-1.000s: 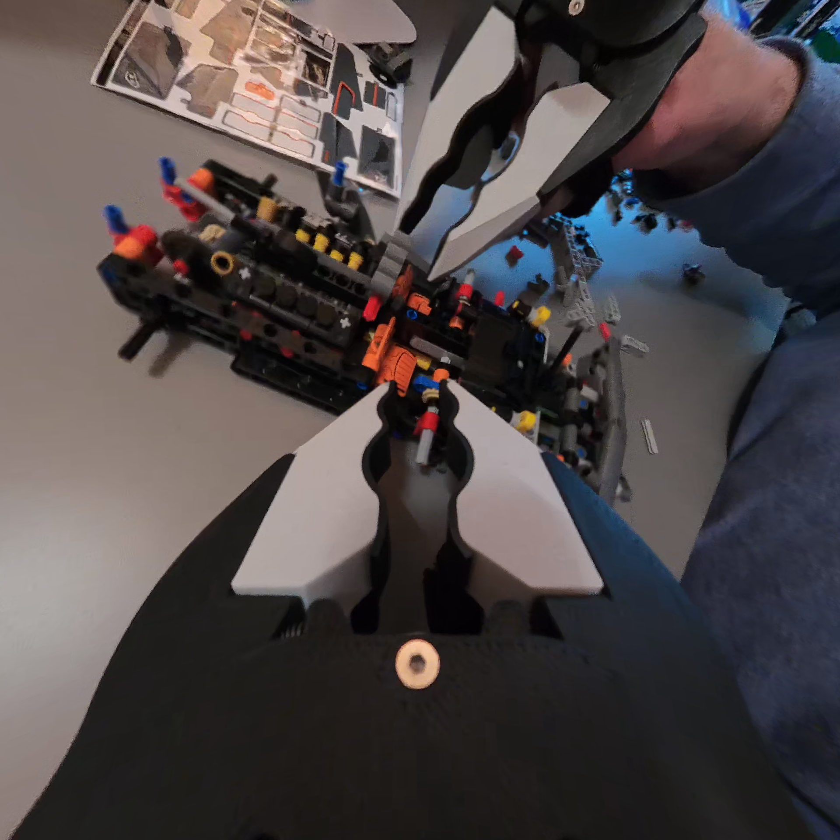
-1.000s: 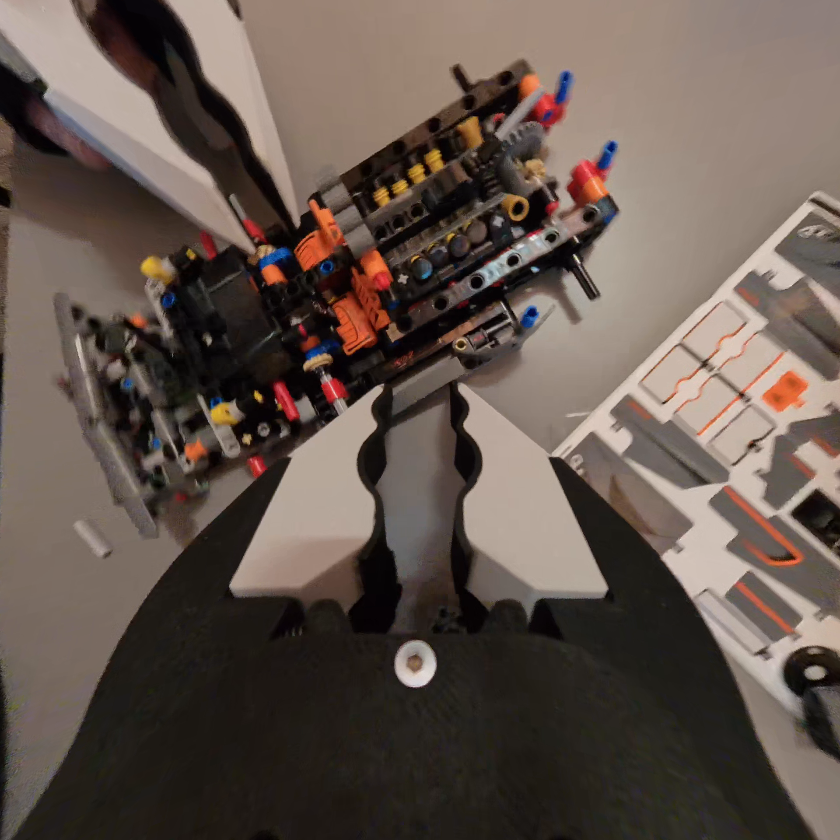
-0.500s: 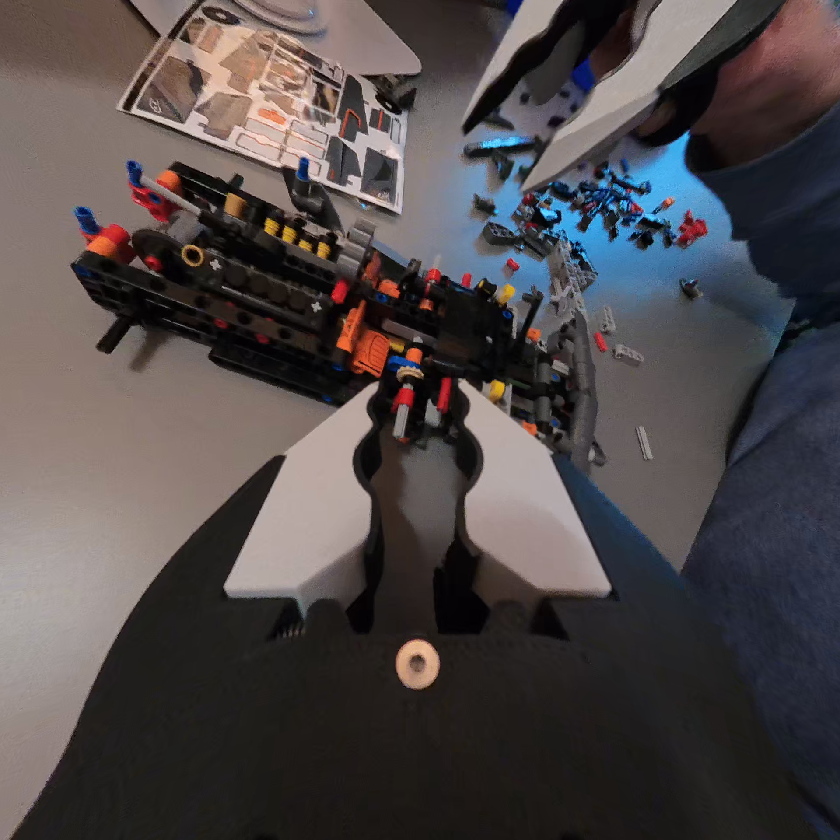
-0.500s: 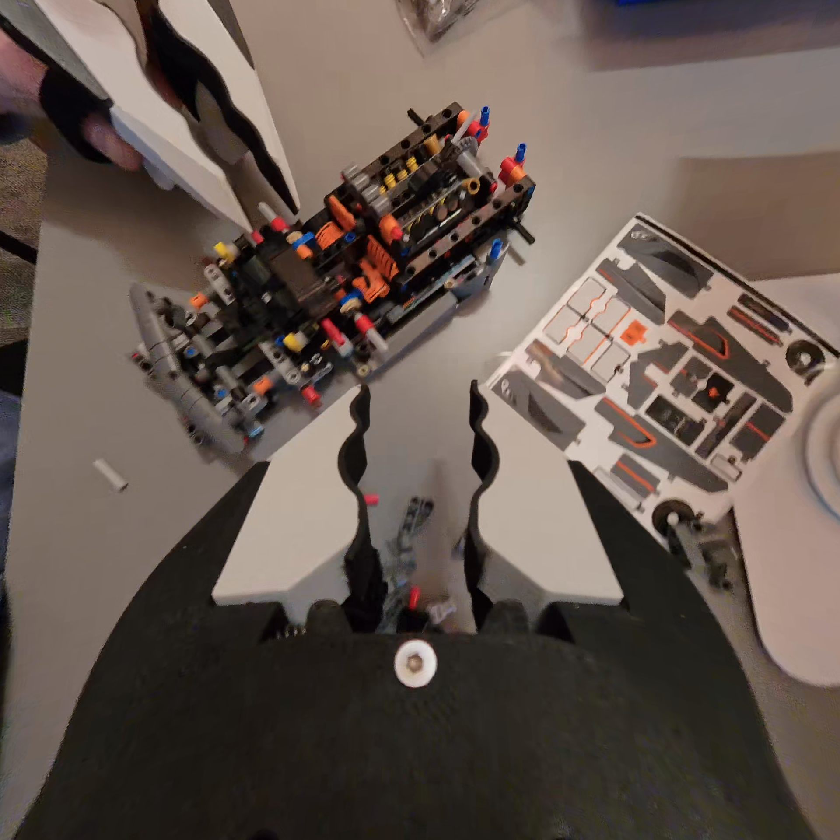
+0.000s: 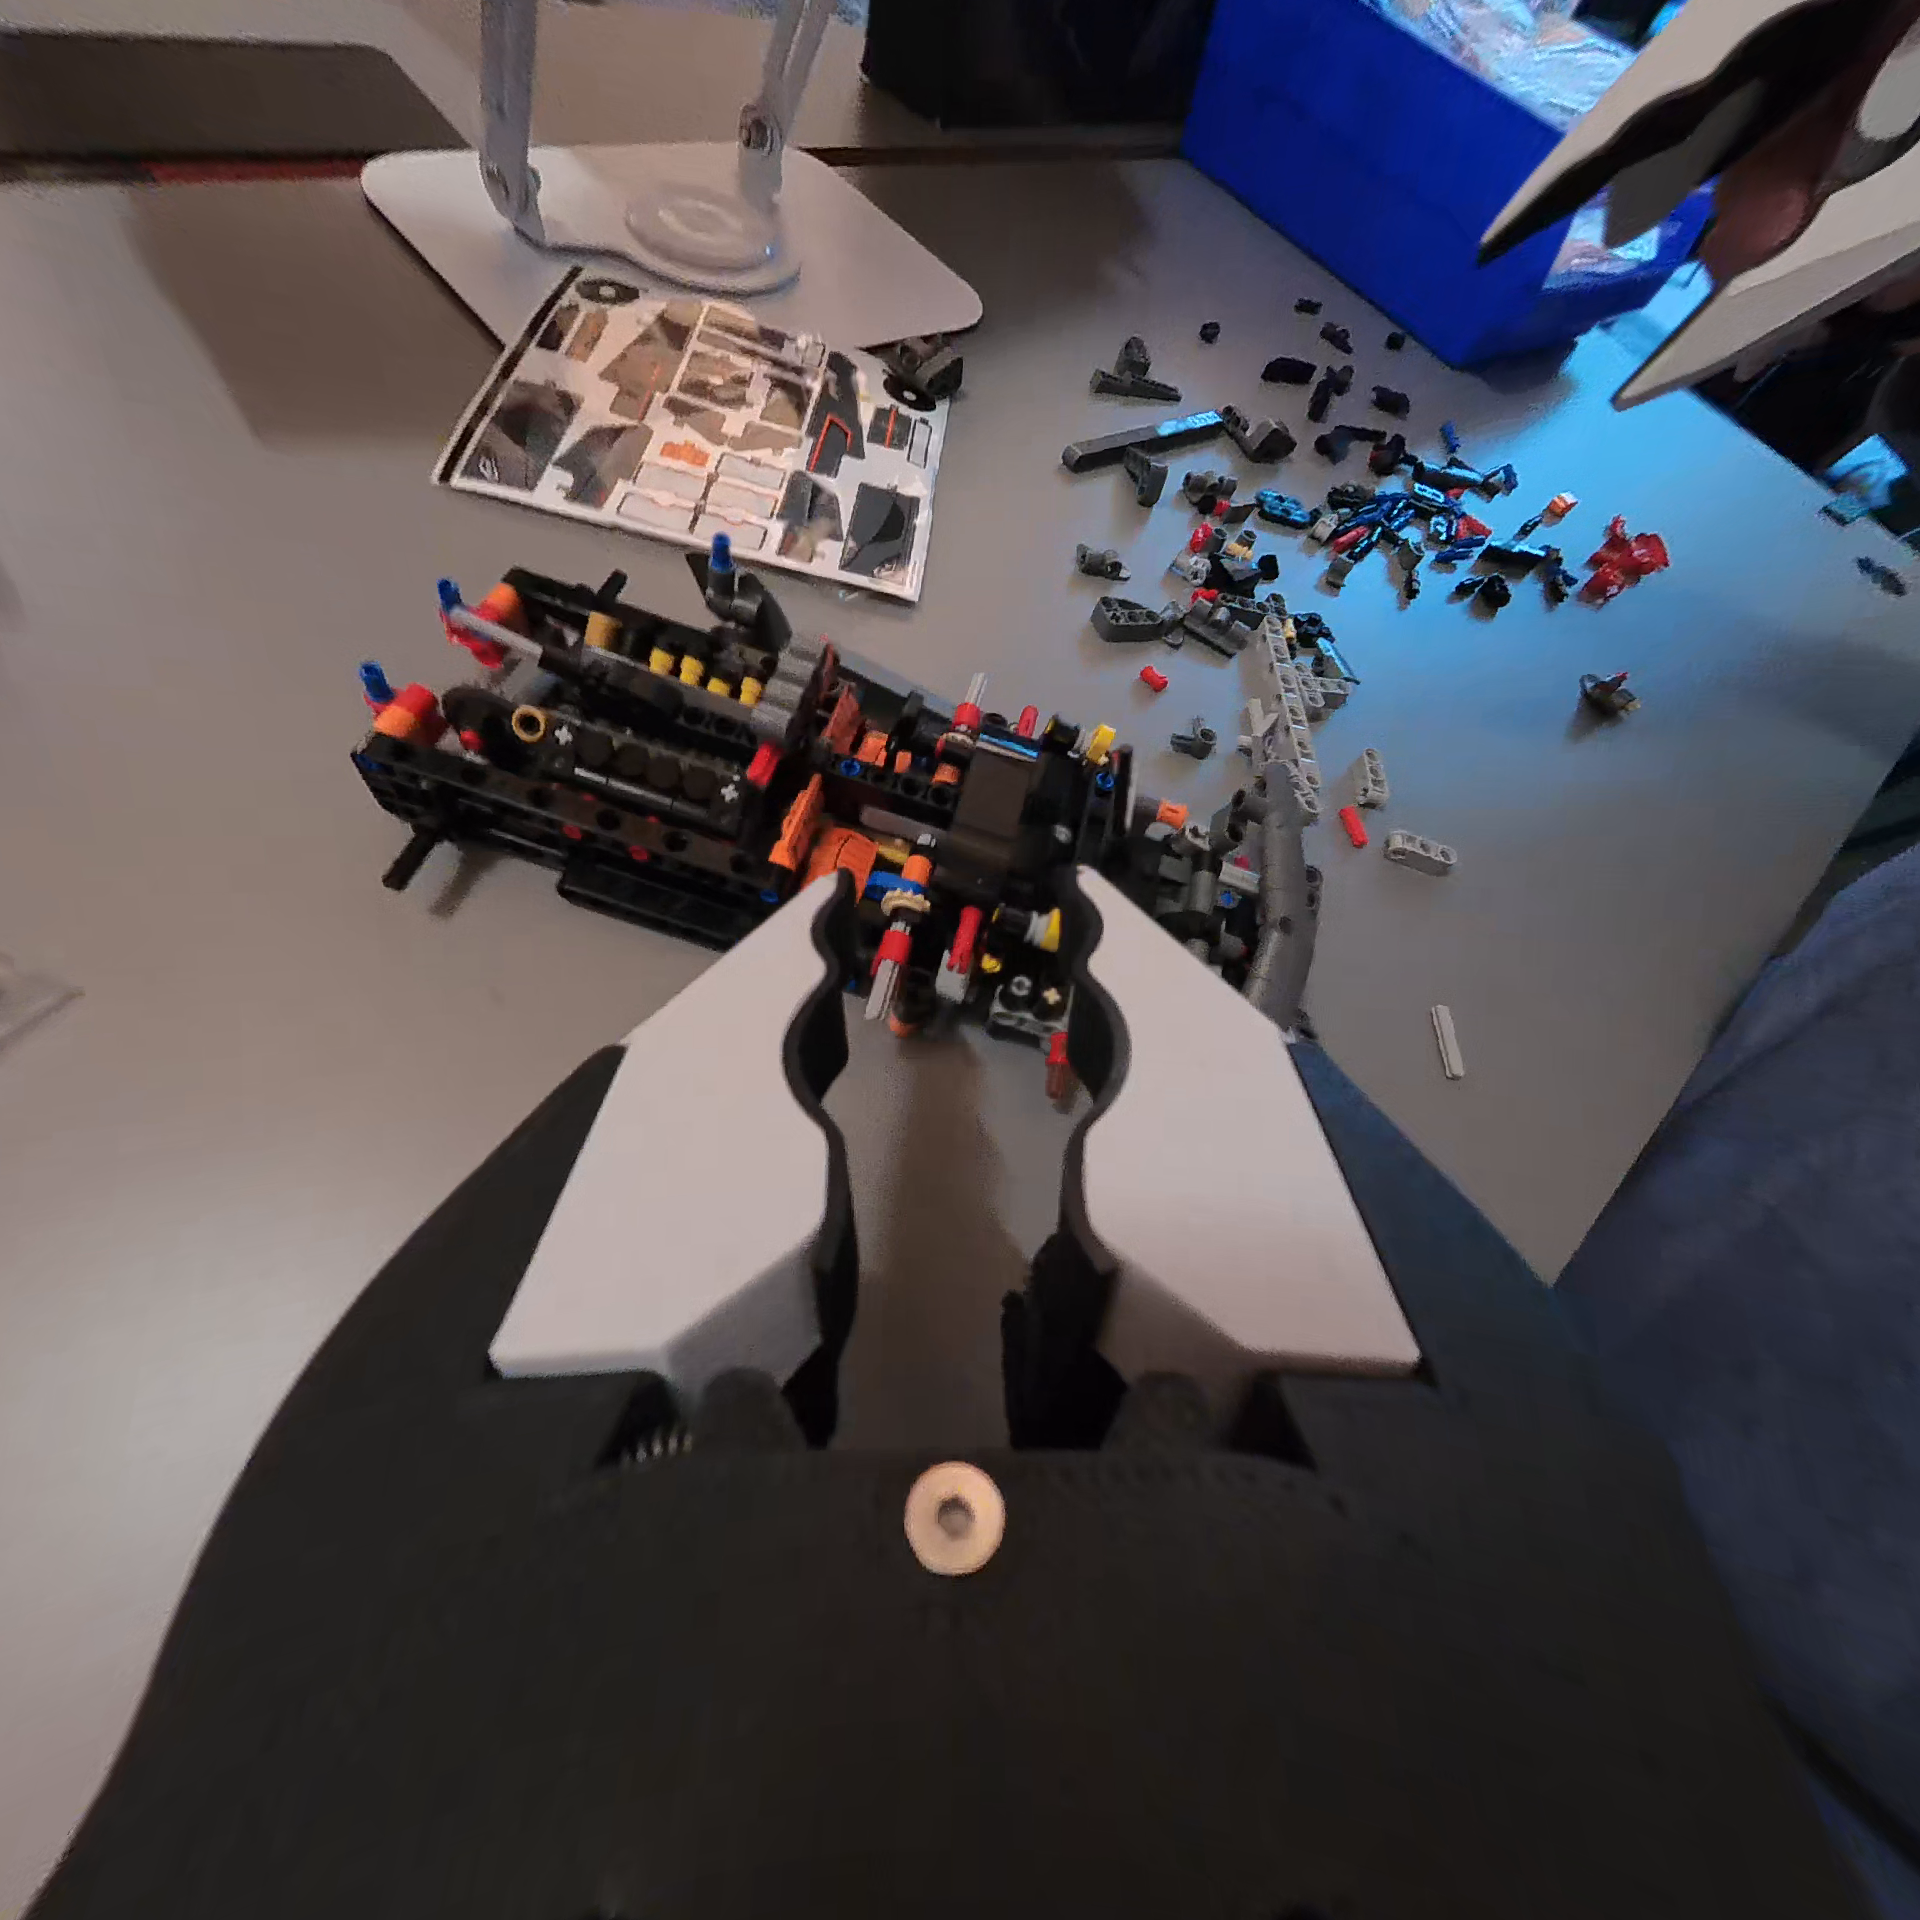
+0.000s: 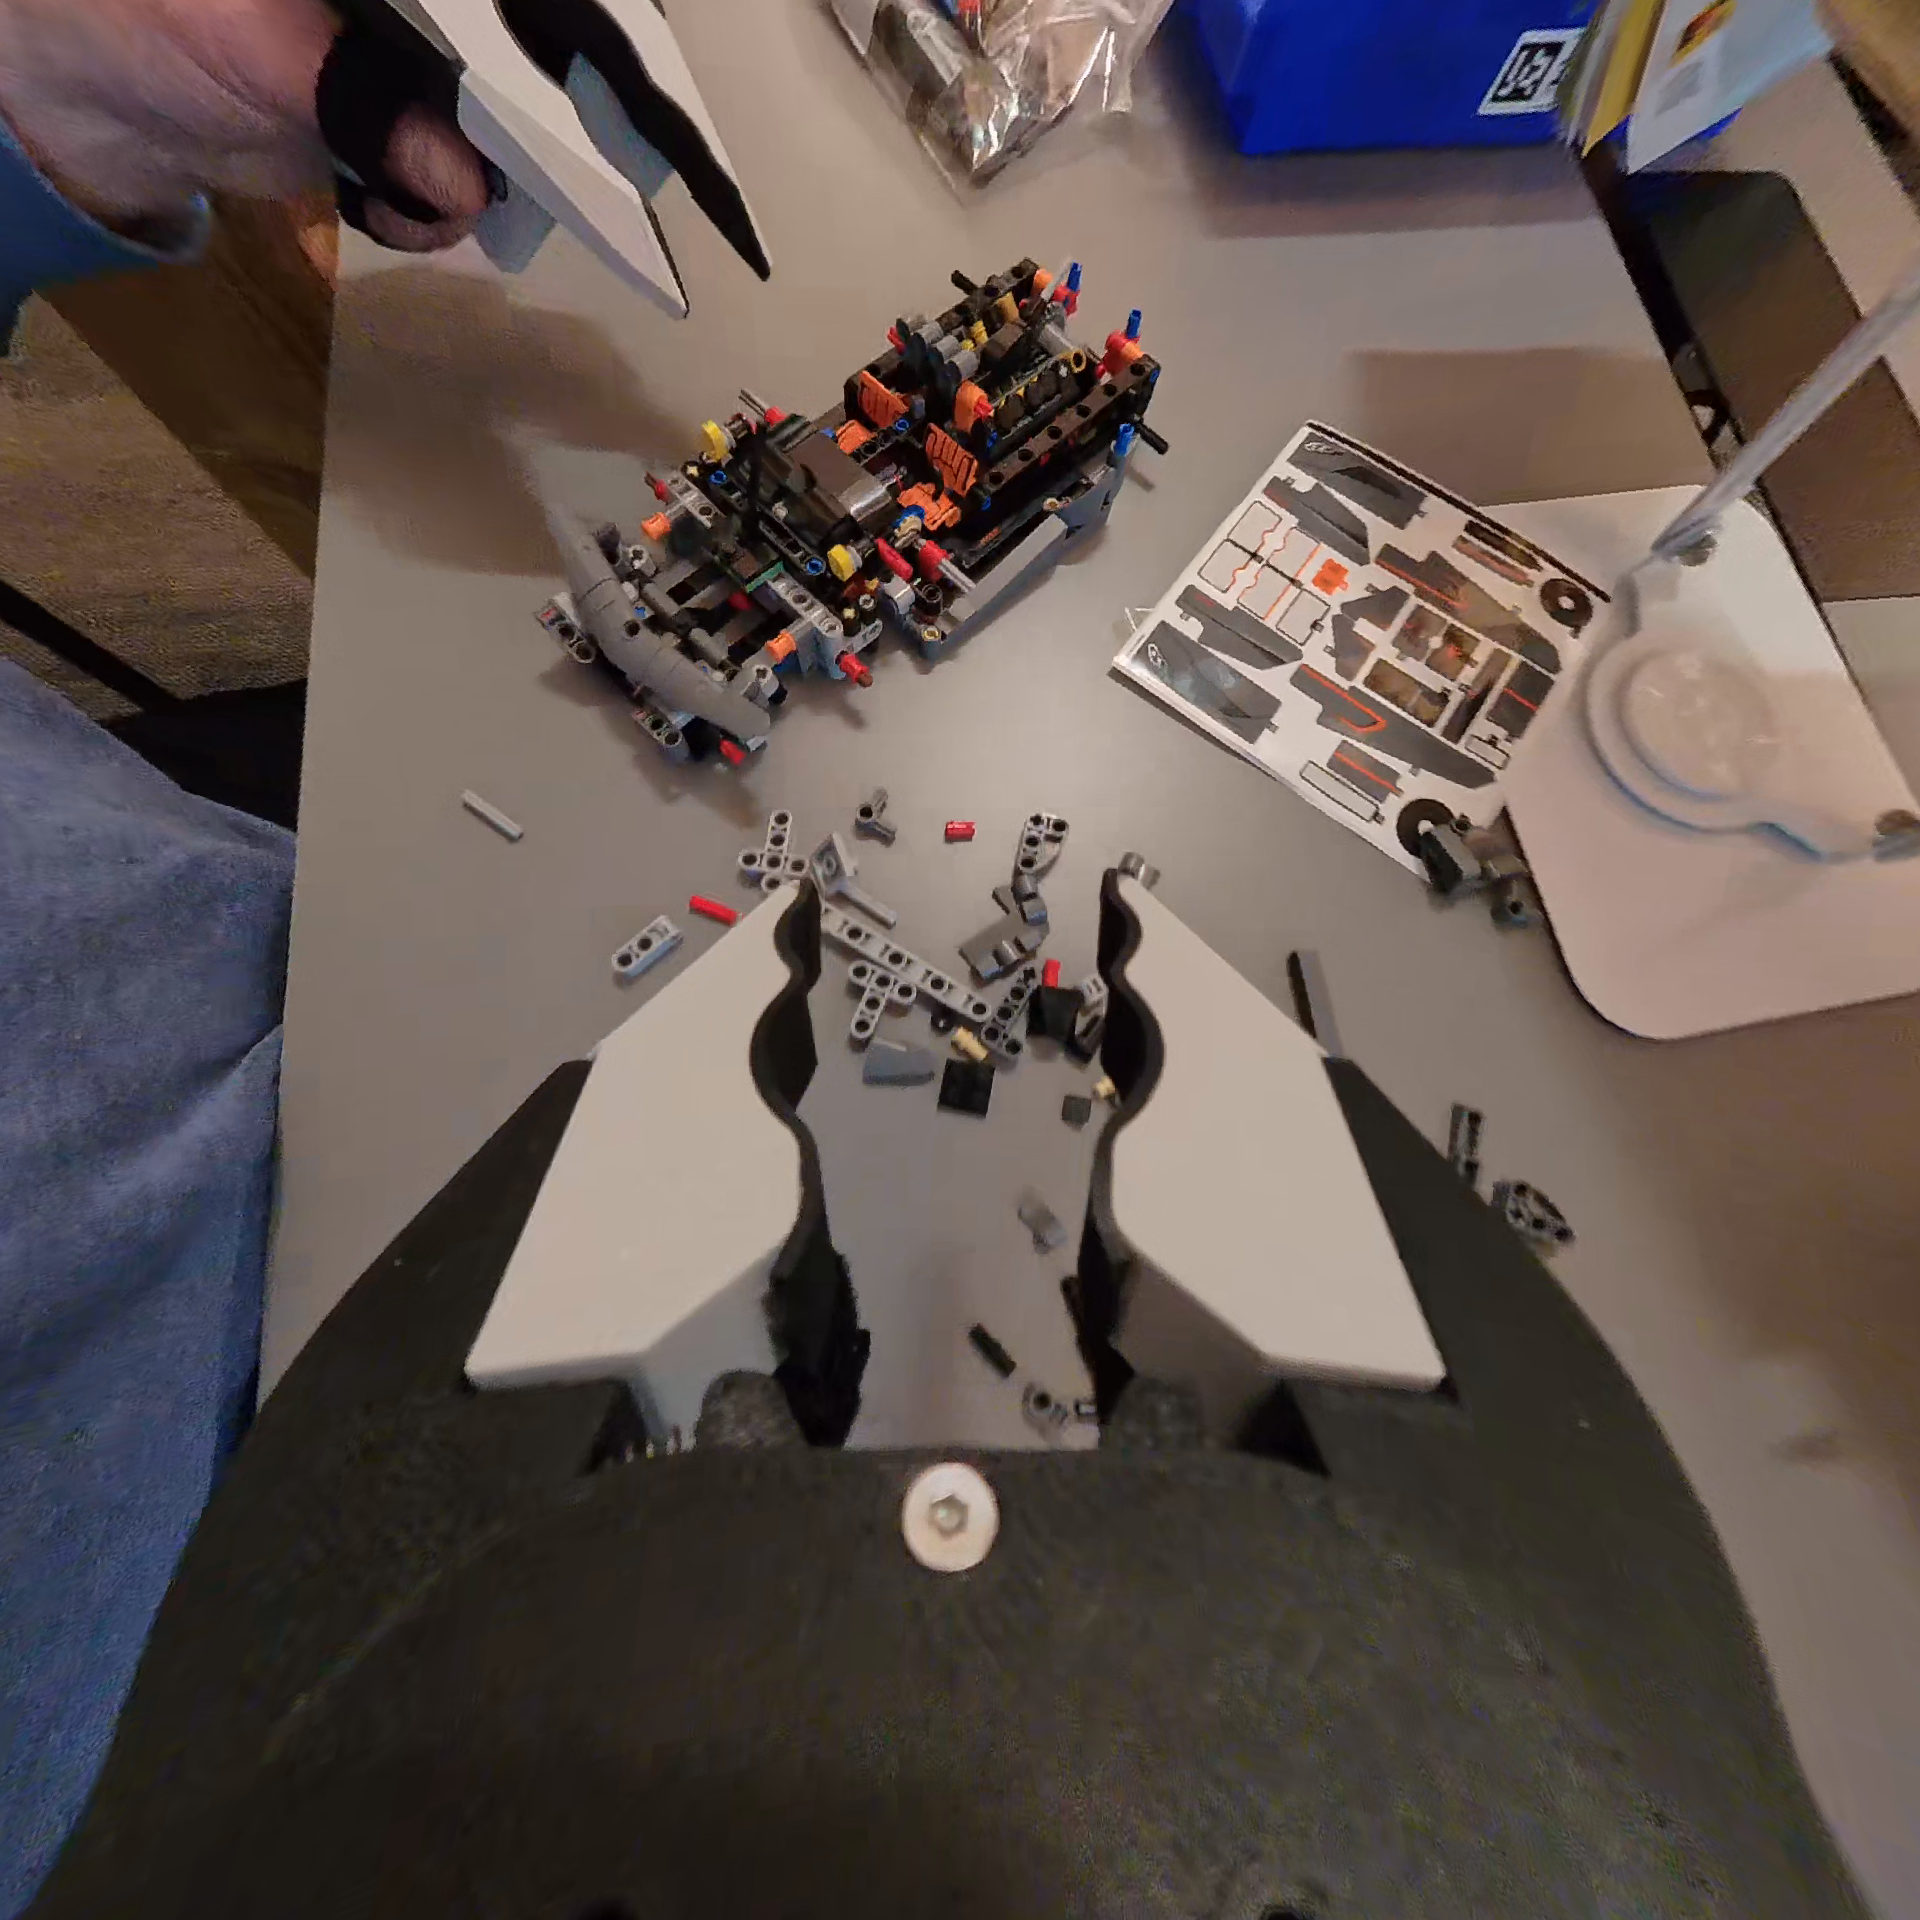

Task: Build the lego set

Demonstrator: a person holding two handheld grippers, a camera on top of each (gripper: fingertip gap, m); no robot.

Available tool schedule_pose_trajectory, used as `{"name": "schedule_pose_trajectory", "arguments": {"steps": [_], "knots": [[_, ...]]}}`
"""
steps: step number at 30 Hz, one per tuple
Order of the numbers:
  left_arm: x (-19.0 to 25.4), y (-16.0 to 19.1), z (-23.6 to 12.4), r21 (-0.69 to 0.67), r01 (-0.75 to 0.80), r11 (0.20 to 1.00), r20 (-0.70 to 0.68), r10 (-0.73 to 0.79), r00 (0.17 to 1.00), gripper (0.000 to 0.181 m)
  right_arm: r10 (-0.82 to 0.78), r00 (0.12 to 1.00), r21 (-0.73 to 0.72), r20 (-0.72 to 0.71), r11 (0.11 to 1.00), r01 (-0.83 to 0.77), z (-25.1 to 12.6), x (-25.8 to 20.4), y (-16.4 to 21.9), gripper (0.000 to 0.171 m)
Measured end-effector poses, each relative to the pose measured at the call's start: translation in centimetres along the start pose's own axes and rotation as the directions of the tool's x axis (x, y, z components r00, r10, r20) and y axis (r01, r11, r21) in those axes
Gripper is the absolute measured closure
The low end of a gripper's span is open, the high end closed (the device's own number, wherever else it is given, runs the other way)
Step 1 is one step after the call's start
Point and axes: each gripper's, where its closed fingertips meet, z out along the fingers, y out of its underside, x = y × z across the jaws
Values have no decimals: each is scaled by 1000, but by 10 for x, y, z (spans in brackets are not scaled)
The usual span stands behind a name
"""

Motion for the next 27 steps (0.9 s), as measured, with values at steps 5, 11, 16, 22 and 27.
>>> {"name": "schedule_pose_trajectory", "arguments": {"steps": [5, 11, 16, 22, 27], "knots": [[10, -21, -1, -5, -111, 994, 52, 111, 992, 145, -12, 999, -3, -44, 1000, 11, -17, -12, 17, 117], [35, -32, 15, -26, -182, 983, 23, 182, 983, 146, -10, 995, 4, -102, 1000, 10, -31, -15, 40, 115], [53, -29, 28, -69, -230, 971, -3, 230, 973, 147, 46, 993, 19, -109, 999, -44, -40, -12, 61, 117], [68, -25, 34, -94, -251, 963, -31, 250, 968, 154, 75, 989, 27, -128, 997, -72, -54, -10, 81, 126], [82, -26, 41, -88, -276, 957, -63, 271, 960, 160, 91, 972, 0, -216, 996, -93, -80, 5, 104, 147]]}}
